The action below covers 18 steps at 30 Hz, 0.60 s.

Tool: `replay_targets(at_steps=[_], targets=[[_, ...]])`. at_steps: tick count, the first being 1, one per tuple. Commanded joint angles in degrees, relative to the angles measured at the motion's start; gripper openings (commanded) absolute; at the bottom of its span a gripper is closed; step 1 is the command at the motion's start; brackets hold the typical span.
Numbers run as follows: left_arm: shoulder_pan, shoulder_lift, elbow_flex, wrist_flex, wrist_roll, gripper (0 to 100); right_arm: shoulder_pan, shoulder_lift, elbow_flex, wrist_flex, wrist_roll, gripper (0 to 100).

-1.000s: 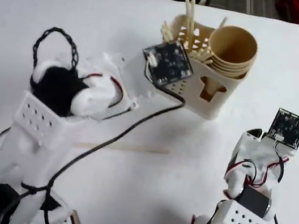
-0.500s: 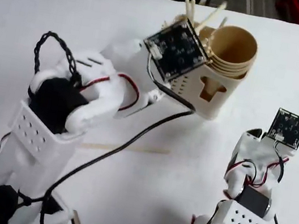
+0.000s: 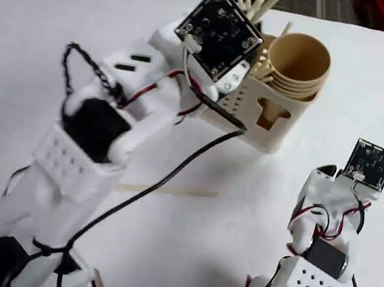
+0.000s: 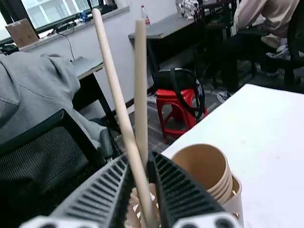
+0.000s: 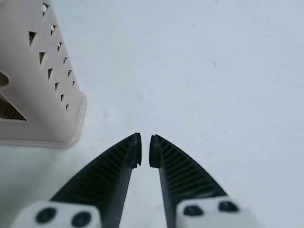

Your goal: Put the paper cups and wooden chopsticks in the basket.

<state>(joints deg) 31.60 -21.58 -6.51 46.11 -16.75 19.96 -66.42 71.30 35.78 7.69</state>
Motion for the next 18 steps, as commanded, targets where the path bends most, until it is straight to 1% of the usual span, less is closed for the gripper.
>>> replay_targets(at_steps=[1, 11, 18], targets=[[0.75, -1.54, 5.63, -15.30, 0.79, 2, 0.13, -1.27, -0.70, -1.27, -0.09, 4.9], [0.57, -0.31, 13.01, -34.29, 0.88, 2, 0.04, -1.27, -0.70, -1.27, 0.00, 4.9], [0.40, 9.01, 13.10, -41.58, 0.88, 2, 0.04, -1.27, -0.79, -1.27, 0.00, 4.9]])
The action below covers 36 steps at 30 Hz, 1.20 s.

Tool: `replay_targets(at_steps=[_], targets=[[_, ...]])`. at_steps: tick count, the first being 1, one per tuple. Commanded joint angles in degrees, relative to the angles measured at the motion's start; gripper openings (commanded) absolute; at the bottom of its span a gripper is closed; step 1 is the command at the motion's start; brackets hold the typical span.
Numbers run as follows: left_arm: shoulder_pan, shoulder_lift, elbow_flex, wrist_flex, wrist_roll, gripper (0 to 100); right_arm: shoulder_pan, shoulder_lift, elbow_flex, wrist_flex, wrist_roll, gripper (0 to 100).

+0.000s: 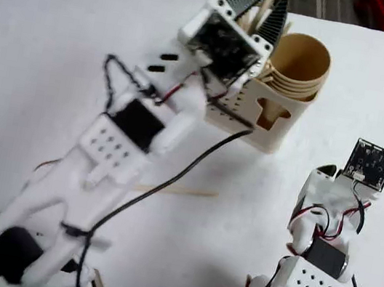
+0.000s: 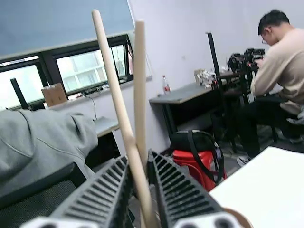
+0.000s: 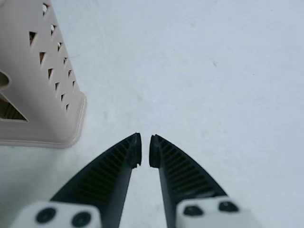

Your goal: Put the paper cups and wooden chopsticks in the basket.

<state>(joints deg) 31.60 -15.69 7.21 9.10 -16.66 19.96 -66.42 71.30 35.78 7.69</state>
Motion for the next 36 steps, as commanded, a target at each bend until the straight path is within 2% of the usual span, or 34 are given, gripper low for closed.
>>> replay_targets(at_steps=[1, 4, 8, 11, 13, 18, 32, 36], targets=[[-0.04, 4.35, -0.62, -5.27, 0.88, 2, 0.04, -1.27, -0.79, -1.27, 0.00, 4.9], [-0.66, 7.60, -0.62, -6.33, 1.85, 2, 0.04, -1.27, -0.79, -1.27, 0.00, 4.9], [-3.21, 10.51, -0.44, -6.24, 7.03, 2, 0.04, -1.27, -0.79, -1.98, 0.00, 4.9], [-4.18, 11.12, -0.09, -5.45, 7.56, 2, 0.04, -1.27, -0.70, -2.15, 0.00, 4.9], [-4.53, 10.95, -0.18, -2.46, 7.56, 4, 0.04, -1.27, -0.70, -2.15, 0.00, 4.9], [-4.53, 8.57, -0.88, 8.62, 7.65, 15, 0.04, -1.27, -0.70, -2.15, 0.00, 4.9], [-4.70, -9.36, -0.62, 32.79, 7.21, 16, 0.04, -1.27, -0.70, -2.15, 0.00, 4.9], [-6.20, -13.58, 2.37, 36.13, 7.12, 16, 0.04, -1.27, -0.62, -2.15, 0.00, 4.9]])
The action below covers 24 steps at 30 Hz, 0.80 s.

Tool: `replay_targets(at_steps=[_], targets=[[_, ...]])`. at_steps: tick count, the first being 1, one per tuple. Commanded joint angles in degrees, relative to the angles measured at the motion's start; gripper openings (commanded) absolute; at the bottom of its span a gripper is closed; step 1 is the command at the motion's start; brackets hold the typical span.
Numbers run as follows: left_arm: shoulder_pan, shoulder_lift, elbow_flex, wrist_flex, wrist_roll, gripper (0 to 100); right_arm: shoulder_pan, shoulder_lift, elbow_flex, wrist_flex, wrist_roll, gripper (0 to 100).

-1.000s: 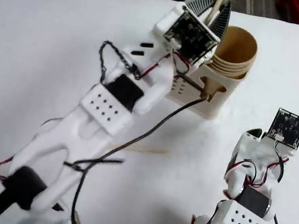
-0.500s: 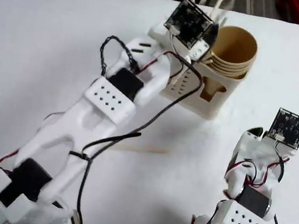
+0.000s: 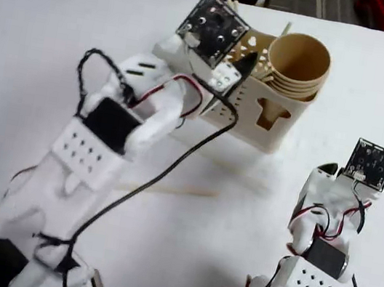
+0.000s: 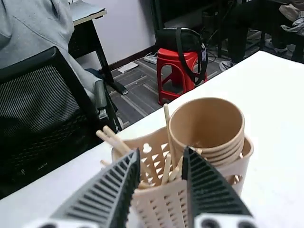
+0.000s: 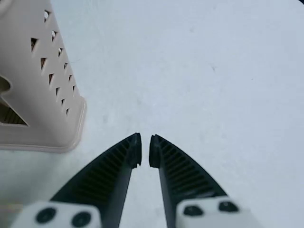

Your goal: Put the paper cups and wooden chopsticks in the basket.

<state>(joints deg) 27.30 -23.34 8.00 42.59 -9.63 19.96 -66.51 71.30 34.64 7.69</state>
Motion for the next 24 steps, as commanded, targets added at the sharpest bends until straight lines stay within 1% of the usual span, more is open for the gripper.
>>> replay_targets(at_steps=[1, 5, 8, 10, 13, 19, 21, 24], targets=[[-2.42, -6.81, 2.55, 3.08, -0.18, 16, 0.04, -1.19, -0.62, -1.01, 0.00, 4.9], [-4.88, -8.48, 5.27, 7.03, -7.91, 16, 0.04, -1.19, -0.62, -1.01, 0.00, 4.9], [-6.46, -8.40, 6.68, 11.08, -11.52, 16, 0.04, -1.19, -0.62, -1.01, 0.00, 4.9], [-6.55, -8.40, 8.18, 13.36, -13.98, 16, 0.04, -1.19, -0.62, -1.19, 0.00, 4.9], [-6.02, -8.40, 11.16, 16.70, -20.31, 16, 0.13, -1.19, -0.62, -1.27, 0.00, 4.9], [-4.35, -8.31, 19.43, 19.96, -31.65, 16, 0.66, -1.19, -0.62, -1.27, 0.00, 4.9], [-3.56, -8.31, 23.12, 19.96, -33.85, 16, 1.45, -1.19, -0.70, -1.27, 0.00, 4.9], [-2.51, -8.13, 28.04, 19.52, -35.08, 16, 1.98, -1.19, -0.79, -1.27, 0.00, 4.9]])
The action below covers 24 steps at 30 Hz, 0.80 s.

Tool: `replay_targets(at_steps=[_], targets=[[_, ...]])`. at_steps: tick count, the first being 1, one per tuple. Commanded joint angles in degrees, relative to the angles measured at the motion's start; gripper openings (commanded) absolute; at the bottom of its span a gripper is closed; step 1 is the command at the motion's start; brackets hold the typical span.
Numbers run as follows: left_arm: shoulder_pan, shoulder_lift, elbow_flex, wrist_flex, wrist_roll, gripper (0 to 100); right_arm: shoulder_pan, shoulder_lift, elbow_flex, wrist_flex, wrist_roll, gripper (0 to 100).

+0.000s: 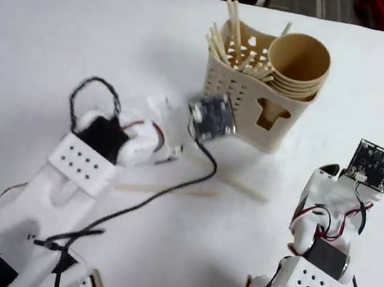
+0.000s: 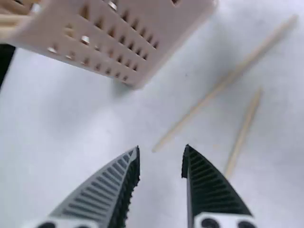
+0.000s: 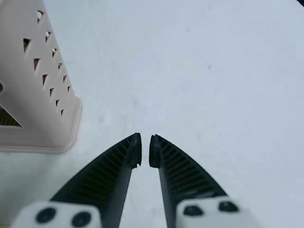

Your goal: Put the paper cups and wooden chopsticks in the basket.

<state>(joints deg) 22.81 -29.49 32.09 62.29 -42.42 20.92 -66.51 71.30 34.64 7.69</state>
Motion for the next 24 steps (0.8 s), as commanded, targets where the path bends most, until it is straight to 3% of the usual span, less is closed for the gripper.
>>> replay_targets(at_steps=[1, 12, 20, 24], targets=[[2.33, -1.45, 5.10, -0.18, -2.20, 16, 1.01, -1.19, -0.79, -1.27, 0.00, 4.9], [2.59, 26.07, -2.73, 0.26, -1.93, 16, 0.92, -1.19, -0.79, -1.27, 0.00, 4.9], [4.70, 38.73, -8.35, 0.26, -1.67, 16, 0.84, -1.19, -0.79, -1.27, 0.00, 4.9], [4.79, 43.82, -11.96, 0.35, 0.79, 8, 0.84, -1.19, -0.79, -1.27, 0.00, 4.9]])
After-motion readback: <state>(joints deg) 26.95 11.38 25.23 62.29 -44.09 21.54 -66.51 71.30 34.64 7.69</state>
